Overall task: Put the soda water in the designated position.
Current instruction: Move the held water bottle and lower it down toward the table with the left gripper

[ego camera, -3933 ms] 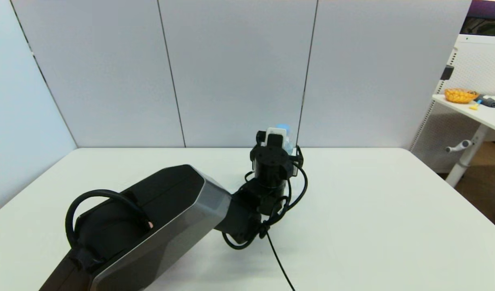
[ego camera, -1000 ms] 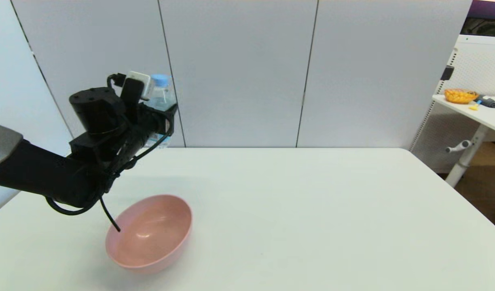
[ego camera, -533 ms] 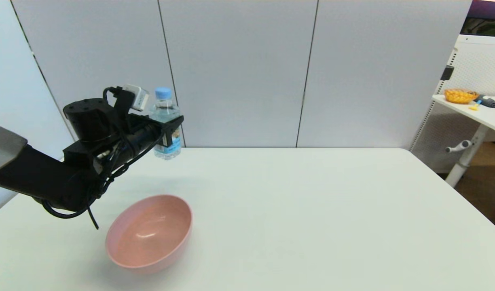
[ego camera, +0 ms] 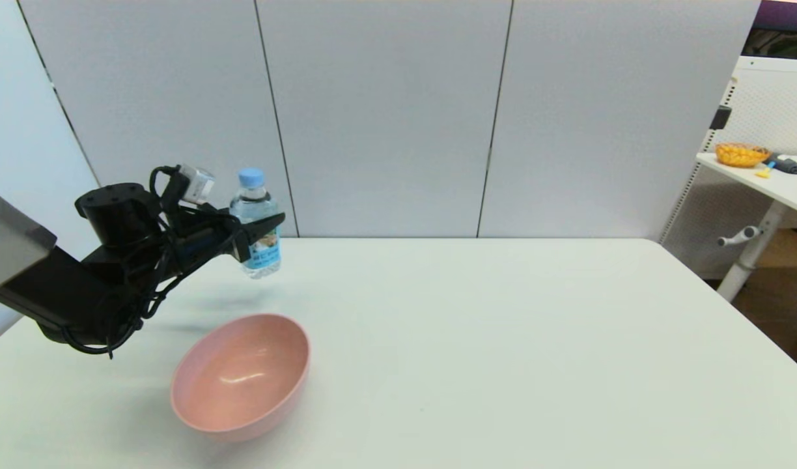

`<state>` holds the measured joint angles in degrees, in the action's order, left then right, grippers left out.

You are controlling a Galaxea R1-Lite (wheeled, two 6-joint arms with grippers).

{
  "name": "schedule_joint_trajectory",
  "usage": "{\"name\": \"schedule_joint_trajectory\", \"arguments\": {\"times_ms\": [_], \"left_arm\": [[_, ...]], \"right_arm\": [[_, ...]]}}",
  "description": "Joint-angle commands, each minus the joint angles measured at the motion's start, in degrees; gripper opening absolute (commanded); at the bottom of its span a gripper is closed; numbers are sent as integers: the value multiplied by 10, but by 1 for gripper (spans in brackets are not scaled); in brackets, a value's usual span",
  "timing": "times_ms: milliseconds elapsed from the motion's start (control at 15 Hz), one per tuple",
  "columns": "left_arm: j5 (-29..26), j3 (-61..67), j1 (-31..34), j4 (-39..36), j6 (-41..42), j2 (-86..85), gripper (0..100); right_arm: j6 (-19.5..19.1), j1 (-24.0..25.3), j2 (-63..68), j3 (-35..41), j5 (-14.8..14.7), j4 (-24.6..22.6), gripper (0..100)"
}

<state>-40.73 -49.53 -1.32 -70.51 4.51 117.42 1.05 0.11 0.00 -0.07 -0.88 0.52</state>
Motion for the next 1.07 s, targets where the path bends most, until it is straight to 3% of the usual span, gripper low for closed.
{"name": "schedule_joint_trajectory", "arguments": {"times_ms": [67, 600, 1067], "left_arm": [[-49, 13, 7, -44, -12, 36, 0], [-66, 36, 6, -101, -12, 69, 0], [-65, 36, -11, -107, -13, 72, 0]], "right_arm": [[1, 1, 0, 0, 0, 0, 100], [1, 1, 0, 0, -1, 0, 100], [1, 0, 1, 0, 0, 0, 100]]}}
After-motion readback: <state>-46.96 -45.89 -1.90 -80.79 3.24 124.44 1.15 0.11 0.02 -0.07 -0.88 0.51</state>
